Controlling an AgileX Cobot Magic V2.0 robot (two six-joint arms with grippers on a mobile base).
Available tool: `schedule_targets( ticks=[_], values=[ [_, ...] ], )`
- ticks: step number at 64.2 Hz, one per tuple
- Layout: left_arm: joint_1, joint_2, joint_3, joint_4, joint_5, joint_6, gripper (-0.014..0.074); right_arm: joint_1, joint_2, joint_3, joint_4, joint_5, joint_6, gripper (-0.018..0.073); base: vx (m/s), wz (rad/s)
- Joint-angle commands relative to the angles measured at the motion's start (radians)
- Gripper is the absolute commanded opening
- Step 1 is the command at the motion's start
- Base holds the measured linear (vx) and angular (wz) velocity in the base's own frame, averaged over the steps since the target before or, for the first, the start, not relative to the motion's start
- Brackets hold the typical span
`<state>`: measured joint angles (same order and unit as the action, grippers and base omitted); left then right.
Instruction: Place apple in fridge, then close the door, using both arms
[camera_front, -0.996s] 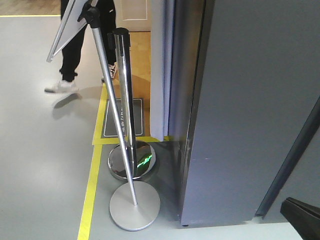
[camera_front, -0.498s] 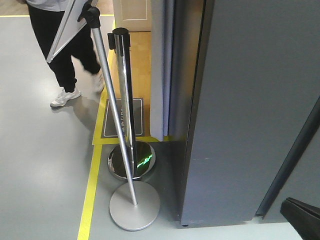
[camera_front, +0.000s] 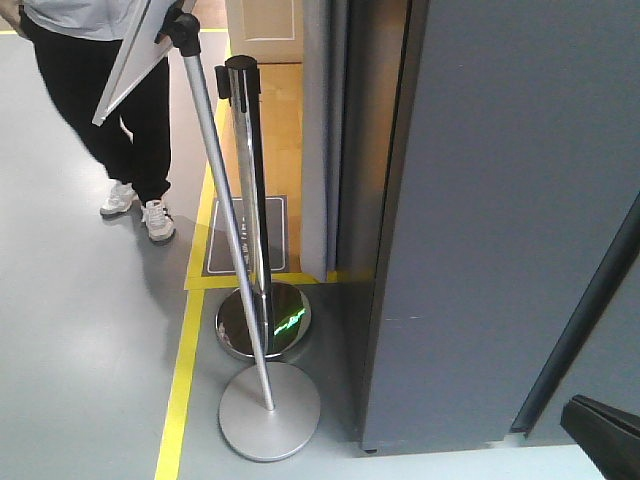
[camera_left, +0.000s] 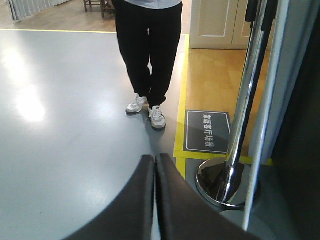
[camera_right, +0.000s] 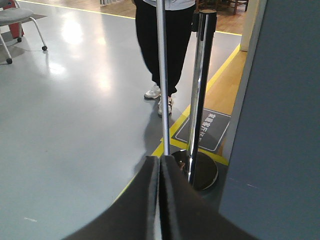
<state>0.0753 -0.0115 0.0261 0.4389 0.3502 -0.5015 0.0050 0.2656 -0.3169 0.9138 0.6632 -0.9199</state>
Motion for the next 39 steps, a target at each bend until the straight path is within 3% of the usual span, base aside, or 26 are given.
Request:
schedule_targets(
  ticks=[1, 39],
  values=[
    [-0.005, -0.017, 0.028, 0.008, -0.059, 0.001, -0.0006, -0.004, 0.009, -0.025, 0.034, -0.038, -0.004, -0.0002, 0.0, 0.0],
    [-0.004, -0.017, 0.027, 0.08, -0.084, 0.0, -0.0006, -0.004, 0.009, -0.025, 0.034, -0.037, -0.004, -0.0002, 0.0, 0.0]
  ],
)
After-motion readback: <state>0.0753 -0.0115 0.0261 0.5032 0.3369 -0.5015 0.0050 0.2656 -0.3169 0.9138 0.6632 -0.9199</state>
